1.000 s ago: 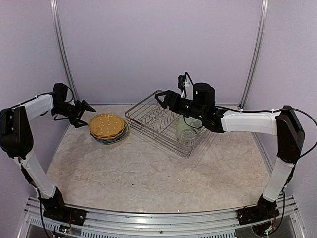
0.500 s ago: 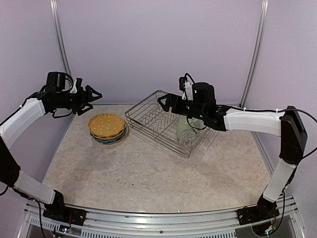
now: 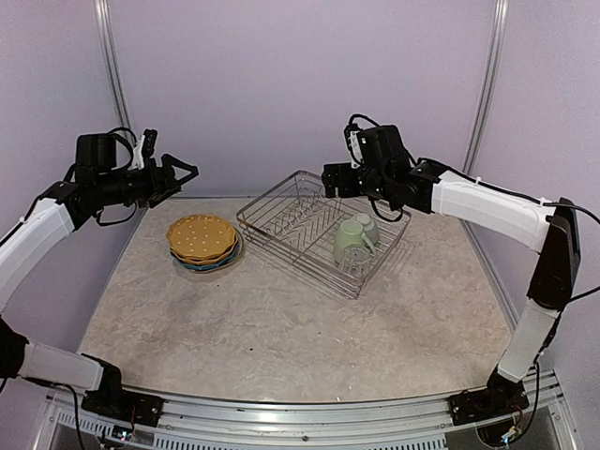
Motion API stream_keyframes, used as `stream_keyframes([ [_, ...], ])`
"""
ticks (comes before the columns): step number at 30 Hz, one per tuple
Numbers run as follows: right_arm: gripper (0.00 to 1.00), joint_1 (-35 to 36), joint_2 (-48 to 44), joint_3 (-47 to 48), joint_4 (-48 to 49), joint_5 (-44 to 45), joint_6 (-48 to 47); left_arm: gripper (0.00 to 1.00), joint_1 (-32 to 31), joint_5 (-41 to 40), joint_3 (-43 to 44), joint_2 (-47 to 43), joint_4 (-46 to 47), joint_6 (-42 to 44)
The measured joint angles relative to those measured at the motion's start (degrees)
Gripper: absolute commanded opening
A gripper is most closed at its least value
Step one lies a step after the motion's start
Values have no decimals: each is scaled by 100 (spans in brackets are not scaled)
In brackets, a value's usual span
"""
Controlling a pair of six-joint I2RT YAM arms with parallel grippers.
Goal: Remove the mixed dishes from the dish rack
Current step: Grab the cup from the dish rack.
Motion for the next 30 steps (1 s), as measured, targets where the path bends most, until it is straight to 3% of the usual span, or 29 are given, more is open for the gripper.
stream_keyframes([
  [6,100,-63,702,855,-1217,761,-313,82,-7,87,0,61,28,-4],
  [14,100,-367,1692,1471,-2350,846,-254,82,-7,153,0,249,26,-11],
  [30,95,-612,2017,1731,-2745,177,-52,82,-7,240,2,487,26,-52],
])
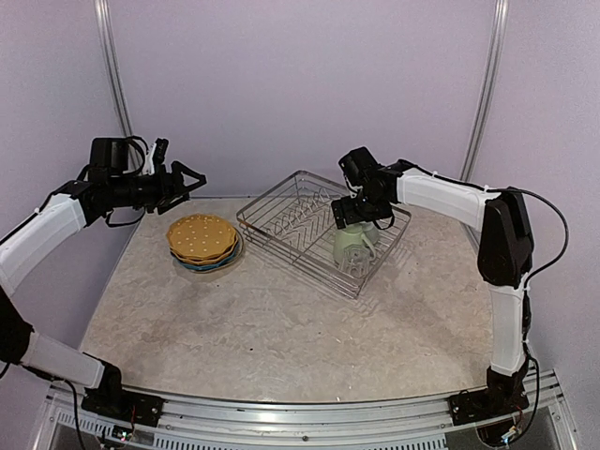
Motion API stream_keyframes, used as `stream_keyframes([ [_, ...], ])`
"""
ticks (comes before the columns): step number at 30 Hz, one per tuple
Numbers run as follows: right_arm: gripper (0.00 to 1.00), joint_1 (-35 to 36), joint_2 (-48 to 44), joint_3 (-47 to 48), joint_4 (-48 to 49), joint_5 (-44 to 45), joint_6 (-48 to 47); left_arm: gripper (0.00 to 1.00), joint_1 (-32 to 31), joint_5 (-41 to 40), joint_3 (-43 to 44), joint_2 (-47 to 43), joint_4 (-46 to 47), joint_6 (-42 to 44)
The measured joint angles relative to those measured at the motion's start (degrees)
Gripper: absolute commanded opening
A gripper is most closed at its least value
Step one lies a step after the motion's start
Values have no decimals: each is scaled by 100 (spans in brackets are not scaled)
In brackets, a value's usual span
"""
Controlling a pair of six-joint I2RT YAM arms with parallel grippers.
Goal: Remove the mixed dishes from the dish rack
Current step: Grab the cup from the dish rack.
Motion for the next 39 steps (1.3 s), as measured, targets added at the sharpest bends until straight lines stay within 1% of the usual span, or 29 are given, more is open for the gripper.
stream_keyframes([
  [3,93,2,11,0,0,-55,24,82,0,0,0,17,-2,-2],
  [12,94,2,15,-11,22,-166,28,82,0,20,0,44,0,-22],
  [18,95,48,-2,-4,28,9,-33,82,0,24,0,52,0,-28],
  [28,95,164,-341,-190,94,-55,-63,82,0,44,0,85,-2,-61],
  [39,93,166,-83,-236,-24,-107,-55,82,0,129,0,90,-2,-114],
])
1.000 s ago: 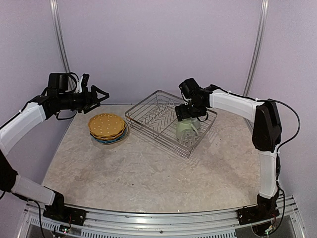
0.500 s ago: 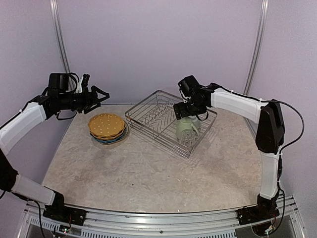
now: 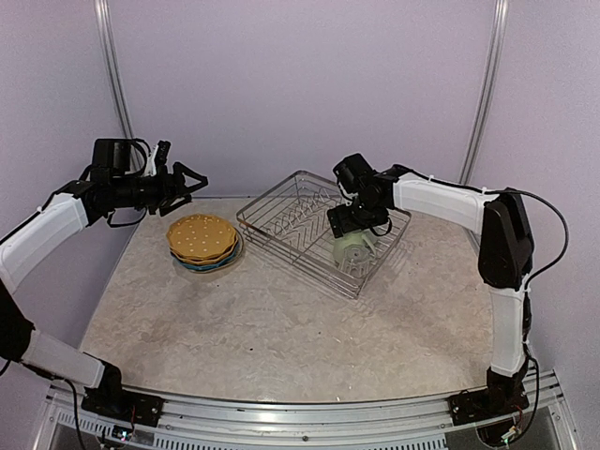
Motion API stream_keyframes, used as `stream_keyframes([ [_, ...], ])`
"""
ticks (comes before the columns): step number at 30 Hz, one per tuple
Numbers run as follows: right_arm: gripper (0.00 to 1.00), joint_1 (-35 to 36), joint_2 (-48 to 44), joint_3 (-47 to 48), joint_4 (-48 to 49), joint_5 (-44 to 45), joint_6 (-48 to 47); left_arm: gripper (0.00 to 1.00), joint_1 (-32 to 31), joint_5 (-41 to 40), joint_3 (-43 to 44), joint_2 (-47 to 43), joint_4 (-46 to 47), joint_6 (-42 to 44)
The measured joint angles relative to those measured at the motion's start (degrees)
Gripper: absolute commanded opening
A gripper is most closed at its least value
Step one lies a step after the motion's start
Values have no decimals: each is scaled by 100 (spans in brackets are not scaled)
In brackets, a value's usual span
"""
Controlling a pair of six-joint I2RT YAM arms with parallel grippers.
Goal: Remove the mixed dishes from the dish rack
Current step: Grab the cup from the dish rack.
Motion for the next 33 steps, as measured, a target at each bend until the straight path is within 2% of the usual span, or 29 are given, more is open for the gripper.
stream_keyframes([
  [7,85,0,170,0,-46,-57,42,82,0,2,0,2,0,-13],
  [20,82,-7,372,0,-48,-173,59,82,0,7,0,39,0,-17],
  [24,74,-9,372,35,-72,-179,57,82,0,7,0,39,0,-17],
  [30,52,-15,372,66,-87,-212,35,82,0,7,0,39,0,-17],
  [33,48,-15,372,76,-87,-229,28,82,0,7,0,39,0,-17],
])
